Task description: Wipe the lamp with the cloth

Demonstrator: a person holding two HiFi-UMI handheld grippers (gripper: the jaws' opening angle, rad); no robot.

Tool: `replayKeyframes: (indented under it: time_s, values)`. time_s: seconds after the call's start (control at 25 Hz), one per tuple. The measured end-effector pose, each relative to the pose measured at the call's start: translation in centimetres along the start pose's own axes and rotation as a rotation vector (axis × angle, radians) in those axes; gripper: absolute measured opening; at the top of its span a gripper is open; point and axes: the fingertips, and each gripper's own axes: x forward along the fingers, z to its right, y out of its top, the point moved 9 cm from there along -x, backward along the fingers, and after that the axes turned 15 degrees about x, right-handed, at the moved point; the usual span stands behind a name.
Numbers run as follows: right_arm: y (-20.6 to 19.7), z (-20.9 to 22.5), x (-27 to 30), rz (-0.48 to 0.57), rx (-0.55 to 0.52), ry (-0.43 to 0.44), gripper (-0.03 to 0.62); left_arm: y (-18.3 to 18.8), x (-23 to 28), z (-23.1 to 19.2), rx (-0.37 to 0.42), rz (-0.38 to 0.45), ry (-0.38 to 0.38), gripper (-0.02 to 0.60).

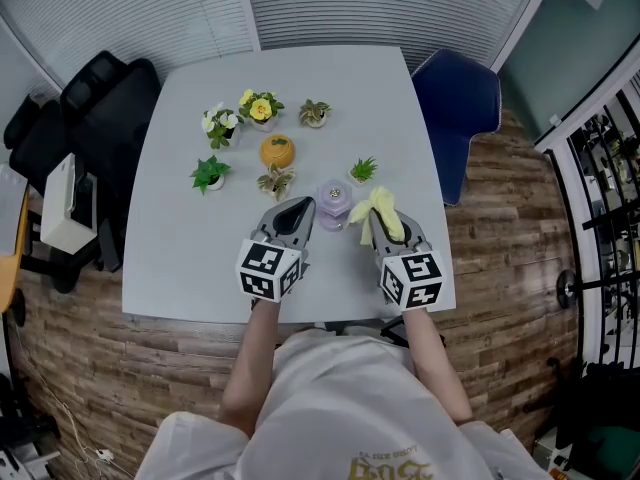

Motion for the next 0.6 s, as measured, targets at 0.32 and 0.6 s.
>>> replayKeyframes:
  time_s: [0.32, 0.6]
  values:
    - [-0.04, -0.03, -0.19, -0.005, 0.001, 0.002, 0.031, 0.23, -0.11, 0.22, 0.020, 0.001, -0.004, 0.002]
    - [-0.25, -0.08, -0.49, -0.007, 0.006, 0.003, 0.031, 0.19, -0.33, 0.47, 0.025, -0.001, -0.005, 0.002]
